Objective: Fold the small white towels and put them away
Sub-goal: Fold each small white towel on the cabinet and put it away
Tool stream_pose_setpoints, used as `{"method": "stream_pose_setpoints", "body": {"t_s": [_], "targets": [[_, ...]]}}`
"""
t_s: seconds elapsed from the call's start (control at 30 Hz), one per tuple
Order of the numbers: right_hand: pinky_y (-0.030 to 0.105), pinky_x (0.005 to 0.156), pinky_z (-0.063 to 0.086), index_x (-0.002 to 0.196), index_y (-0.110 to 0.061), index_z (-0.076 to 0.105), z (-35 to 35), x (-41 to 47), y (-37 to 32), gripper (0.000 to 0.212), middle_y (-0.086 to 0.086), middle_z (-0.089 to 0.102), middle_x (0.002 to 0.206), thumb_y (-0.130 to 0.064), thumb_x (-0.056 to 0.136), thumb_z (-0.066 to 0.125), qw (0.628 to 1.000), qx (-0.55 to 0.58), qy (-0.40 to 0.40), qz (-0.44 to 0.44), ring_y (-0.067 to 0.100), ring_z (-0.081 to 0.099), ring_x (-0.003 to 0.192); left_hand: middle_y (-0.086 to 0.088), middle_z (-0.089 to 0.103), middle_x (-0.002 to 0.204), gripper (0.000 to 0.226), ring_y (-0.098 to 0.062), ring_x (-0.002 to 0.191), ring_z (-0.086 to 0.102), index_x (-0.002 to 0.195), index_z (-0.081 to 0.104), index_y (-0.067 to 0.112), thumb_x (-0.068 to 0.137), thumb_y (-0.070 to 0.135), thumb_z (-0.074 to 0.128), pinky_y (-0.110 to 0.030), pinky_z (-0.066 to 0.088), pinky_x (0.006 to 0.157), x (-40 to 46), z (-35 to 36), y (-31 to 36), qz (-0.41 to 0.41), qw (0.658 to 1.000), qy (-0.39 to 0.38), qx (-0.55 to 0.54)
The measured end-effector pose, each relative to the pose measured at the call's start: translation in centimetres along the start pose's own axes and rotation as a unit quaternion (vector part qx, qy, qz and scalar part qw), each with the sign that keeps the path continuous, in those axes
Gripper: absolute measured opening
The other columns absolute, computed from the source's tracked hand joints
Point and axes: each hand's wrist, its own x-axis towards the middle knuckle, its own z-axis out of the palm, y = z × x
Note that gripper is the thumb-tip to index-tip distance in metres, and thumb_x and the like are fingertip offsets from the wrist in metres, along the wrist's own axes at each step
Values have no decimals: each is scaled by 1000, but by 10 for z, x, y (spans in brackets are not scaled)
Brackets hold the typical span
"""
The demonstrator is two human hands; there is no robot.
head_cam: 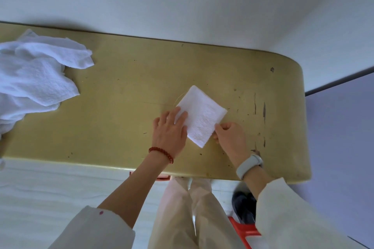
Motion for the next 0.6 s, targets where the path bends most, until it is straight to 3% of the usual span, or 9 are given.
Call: {"method": "stream_pose_setpoints", "body": {"t_s": [0.1,0.23,0.3,0.43,0.53,0.6], "targets": [[39,60,49,64,-12,56,5,6,-2,27,19,55,64,-26,87,53,999,20,-19,31,18,44,59,-7,62,112,42,-30,89,60,104,66,18,78,26,35,-37,48,67,-9,-1,8,-19,999,21,-26],[23,47,21,57,-17,32,7,12,-13,34,-1,29,51,-18,82,54,999,8,-13,39,15,23,49,-8,63,108,32,-32,85,60,102,68,19,76,16,48,-36,48,63,-13,3,7,-28,997,52,-49],[22,45,18,56,-18,28,8,11,-18,35,-3,24,50,-14,81,53,999,4,-17,36,14,19,46,-10,62,110,34,-34,89,59,103,67,18,72,5,62,-38,47,66,-11,3,5,-37,996,44,-73],[22,46,19,56,-18,27,4,2,-29,37,-3,26,52,-7,79,53,998,46,-25,-40,11,20,49,1,46,131,37,-26,113,43,119,59,23,86,11,51,-36,38,88,-8,-5,7,-83,988,-28,-128],[14,50,29,64,-19,38,-7,-11,-45,27,-6,41,61,-12,82,56,989,75,-50,-116,7,35,54,-2,52,123,31,-22,109,46,115,62,17,87,12,51,-30,38,92,-2,-13,5,-154,942,-33,-296],[12,52,33,67,-21,41,-16,-21,-62,24,-7,44,64,-12,83,57,975,66,-104,-185,5,38,57,-4,58,104,26,-20,95,52,107,63,12,86,18,49,-28,40,83,7,-27,6,-236,854,-17,-463]]}}
